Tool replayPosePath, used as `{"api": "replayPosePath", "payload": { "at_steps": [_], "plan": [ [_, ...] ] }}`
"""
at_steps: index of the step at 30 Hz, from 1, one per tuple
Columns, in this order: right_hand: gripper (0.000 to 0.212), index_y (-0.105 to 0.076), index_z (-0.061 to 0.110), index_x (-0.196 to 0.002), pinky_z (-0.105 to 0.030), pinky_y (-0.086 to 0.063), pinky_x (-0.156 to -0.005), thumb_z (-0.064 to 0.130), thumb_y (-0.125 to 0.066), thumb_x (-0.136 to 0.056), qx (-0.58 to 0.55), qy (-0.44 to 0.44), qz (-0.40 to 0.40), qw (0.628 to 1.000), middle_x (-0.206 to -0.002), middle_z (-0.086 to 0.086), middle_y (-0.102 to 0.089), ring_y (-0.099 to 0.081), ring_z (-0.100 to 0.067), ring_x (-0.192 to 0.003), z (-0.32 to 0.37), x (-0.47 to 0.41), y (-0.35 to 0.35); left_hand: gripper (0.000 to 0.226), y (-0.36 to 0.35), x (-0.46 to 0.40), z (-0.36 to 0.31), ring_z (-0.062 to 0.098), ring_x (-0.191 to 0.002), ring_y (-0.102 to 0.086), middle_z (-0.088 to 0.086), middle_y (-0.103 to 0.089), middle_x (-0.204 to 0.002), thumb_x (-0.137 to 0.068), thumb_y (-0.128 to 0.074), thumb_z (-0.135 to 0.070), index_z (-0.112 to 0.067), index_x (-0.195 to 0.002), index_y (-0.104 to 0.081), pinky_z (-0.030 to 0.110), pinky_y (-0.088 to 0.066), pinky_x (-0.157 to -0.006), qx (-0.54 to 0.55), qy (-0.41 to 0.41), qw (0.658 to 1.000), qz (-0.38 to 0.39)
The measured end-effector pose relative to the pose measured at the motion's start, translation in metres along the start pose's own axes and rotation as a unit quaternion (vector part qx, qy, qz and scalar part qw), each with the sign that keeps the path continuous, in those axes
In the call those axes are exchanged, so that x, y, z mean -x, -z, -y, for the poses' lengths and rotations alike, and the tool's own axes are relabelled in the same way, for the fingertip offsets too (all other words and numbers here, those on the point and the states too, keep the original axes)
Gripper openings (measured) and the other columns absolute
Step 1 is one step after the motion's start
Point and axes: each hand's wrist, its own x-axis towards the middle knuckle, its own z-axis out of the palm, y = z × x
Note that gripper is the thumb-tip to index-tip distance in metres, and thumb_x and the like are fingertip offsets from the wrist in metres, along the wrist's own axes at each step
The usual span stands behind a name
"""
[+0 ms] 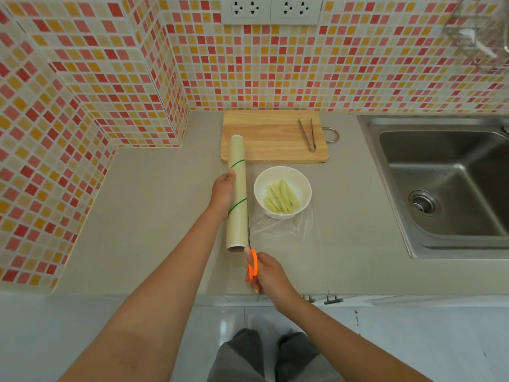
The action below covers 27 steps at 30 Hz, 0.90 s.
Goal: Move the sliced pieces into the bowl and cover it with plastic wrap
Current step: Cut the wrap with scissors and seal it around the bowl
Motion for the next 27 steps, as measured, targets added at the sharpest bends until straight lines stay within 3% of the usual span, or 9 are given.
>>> {"api": "replayPosePath", "payload": {
  "at_steps": [9, 15, 17, 20, 24, 27],
  "plan": [
    [0.059, -0.046, 0.012, -0.072, -0.021, -0.037, -0.045, 0.070, -0.050, -0.080, 0.001, 0.008, 0.016, 1.000, -0.065, -0.009, -0.060, -0.044, -0.013, -0.042, 0.012, -0.003, 0.001, 0.037, 0.000, 0.002, 0.001, 0.025, -0.085, -0.054, 0.010, -0.058, -0.087, -0.101, -0.036, -0.036, -0.007, -0.094, -0.057, 0.035, -0.044, -0.079, 0.009, 0.013, 1.000, -0.003],
    [0.050, -0.042, 0.012, -0.062, -0.018, -0.037, -0.045, 0.052, -0.057, -0.088, -0.033, 0.070, -0.026, 0.997, -0.052, -0.002, -0.050, -0.040, -0.010, -0.042, 0.006, 0.001, -0.002, 0.037, 0.001, 0.004, 0.001, 0.024, -0.081, -0.052, 0.005, -0.053, -0.076, -0.101, -0.035, -0.035, -0.009, -0.084, -0.055, 0.035, -0.042, -0.076, 0.019, 0.015, 1.000, 0.001],
    [0.050, -0.043, 0.011, -0.063, -0.018, -0.038, -0.045, 0.052, -0.056, -0.089, -0.030, 0.070, -0.026, 0.997, -0.050, 0.000, -0.050, -0.040, -0.009, -0.041, 0.008, 0.000, -0.001, 0.038, 0.001, 0.005, 0.001, 0.024, -0.080, -0.051, 0.004, -0.052, -0.074, -0.101, -0.035, -0.035, -0.012, -0.077, -0.053, 0.034, -0.041, -0.075, 0.017, 0.016, 1.000, -0.002],
    [0.053, -0.048, 0.009, -0.068, -0.020, -0.037, -0.045, 0.058, -0.052, -0.088, -0.019, 0.059, -0.010, 0.998, -0.044, 0.003, -0.047, -0.039, -0.009, -0.038, 0.017, -0.003, 0.001, 0.037, -0.001, 0.006, 0.003, 0.023, -0.079, -0.052, 0.004, -0.053, -0.075, -0.101, -0.035, -0.035, -0.010, -0.083, -0.055, 0.034, -0.042, -0.075, 0.006, 0.014, 1.000, -0.001],
    [0.051, -0.049, 0.009, -0.072, -0.022, -0.035, -0.045, 0.057, -0.053, -0.088, -0.013, 0.062, -0.004, 0.998, -0.057, -0.008, -0.048, -0.039, -0.011, -0.039, 0.025, -0.008, 0.005, 0.039, -0.001, 0.007, 0.004, 0.024, -0.077, -0.052, 0.004, -0.054, -0.074, -0.101, -0.035, -0.035, -0.013, -0.077, -0.054, 0.034, -0.042, -0.072, 0.004, 0.014, 1.000, -0.004],
    [0.049, -0.051, 0.008, -0.073, -0.021, -0.033, -0.044, 0.055, -0.054, -0.088, -0.014, 0.071, -0.006, 0.997, -0.054, -0.006, -0.047, -0.037, -0.011, -0.039, 0.029, -0.011, 0.007, 0.038, 0.001, 0.007, 0.003, 0.024, -0.079, -0.053, 0.008, -0.056, -0.079, -0.101, -0.035, -0.035, -0.009, -0.084, -0.056, 0.034, -0.043, -0.074, 0.010, 0.014, 1.000, -0.003]
  ]
}}
